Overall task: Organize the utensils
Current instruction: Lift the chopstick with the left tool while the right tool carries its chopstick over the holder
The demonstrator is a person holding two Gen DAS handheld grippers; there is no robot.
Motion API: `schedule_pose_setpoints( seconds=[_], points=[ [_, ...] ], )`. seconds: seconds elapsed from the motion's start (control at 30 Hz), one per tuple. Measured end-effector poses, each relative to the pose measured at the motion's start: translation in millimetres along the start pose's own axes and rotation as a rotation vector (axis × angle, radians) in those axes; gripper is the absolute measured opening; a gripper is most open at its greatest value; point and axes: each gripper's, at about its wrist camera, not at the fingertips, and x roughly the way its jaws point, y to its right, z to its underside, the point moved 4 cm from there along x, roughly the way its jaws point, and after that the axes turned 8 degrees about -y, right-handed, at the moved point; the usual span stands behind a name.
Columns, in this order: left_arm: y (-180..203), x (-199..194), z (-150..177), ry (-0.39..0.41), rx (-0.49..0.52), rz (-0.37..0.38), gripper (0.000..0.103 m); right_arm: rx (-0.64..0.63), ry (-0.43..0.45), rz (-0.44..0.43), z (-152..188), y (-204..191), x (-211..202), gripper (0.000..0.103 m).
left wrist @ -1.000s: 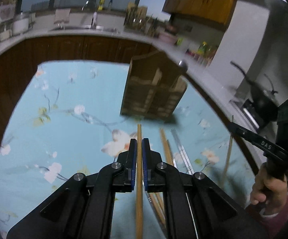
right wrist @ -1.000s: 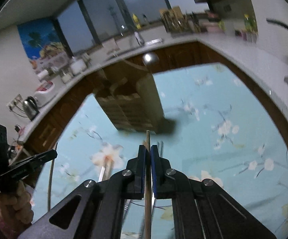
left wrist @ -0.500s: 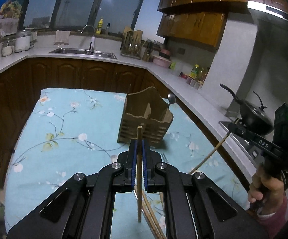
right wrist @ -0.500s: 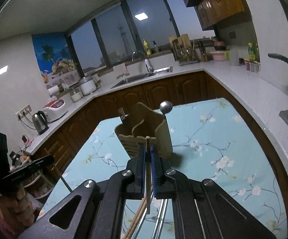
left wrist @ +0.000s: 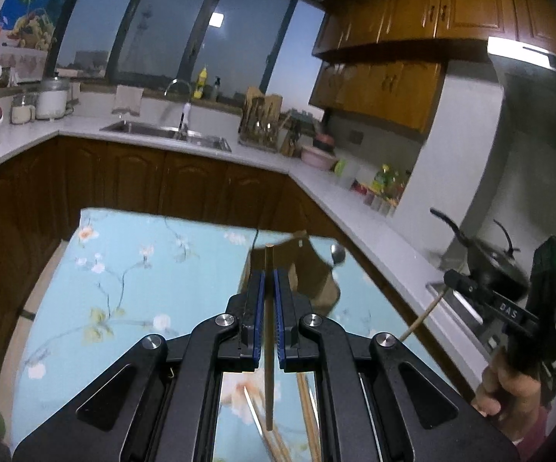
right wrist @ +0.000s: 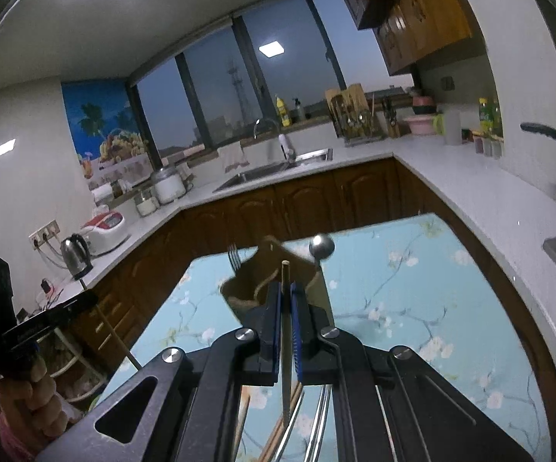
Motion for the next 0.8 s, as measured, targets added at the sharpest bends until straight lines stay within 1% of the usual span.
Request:
schedule_pose_setpoints(
  seconds=[0.07,0.2,0.3,0.47,0.53,0.63,0.73,0.8],
  points=[
    [1.2,2.4,-16.2,0.027,-0.001,0.006,0.004,0.005,0.022,-0.002,-11.6,0.8,1.9,0.005],
    [2.7,9.4,-53.9,0.101,-0.002,0.006,0.004,0.013,0.088,-0.007,-43.0,-0.4,6.0,0.005],
    [4.7,18.6,-80.0,0.152,0.002,0.005,0.004,0.015,0.148,0.005,-70.4,-2.1,13.5,0.005],
    [2.7,48.3,-108.2,0.194,-0.016,-0.017,0.004,0.03,0.184,0.019,-93.2,3.0,36.8,0.005],
    [0.1,62.9,-113.9,0.207,-0.027,-0.038,0.004,0.033,0.188,0.023,-94.5,5.5,48.6,0.005],
    [-4.6,87.9,-111.4,0.205,-0.037,-0.071,0.004,0.027,0.184,0.044,-89.0,8.1,62.8,0.005],
    [-12.8,110.6,-98.8,0.192,-0.056,-0.081,0.004,0.029,0.167,0.063,-75.3,13.0,80.5,0.005],
    [-19.2,124.6,-87.7,0.184,-0.068,-0.088,0.004,0.04,0.157,0.059,-65.6,18.3,90.3,0.005]
  ],
)
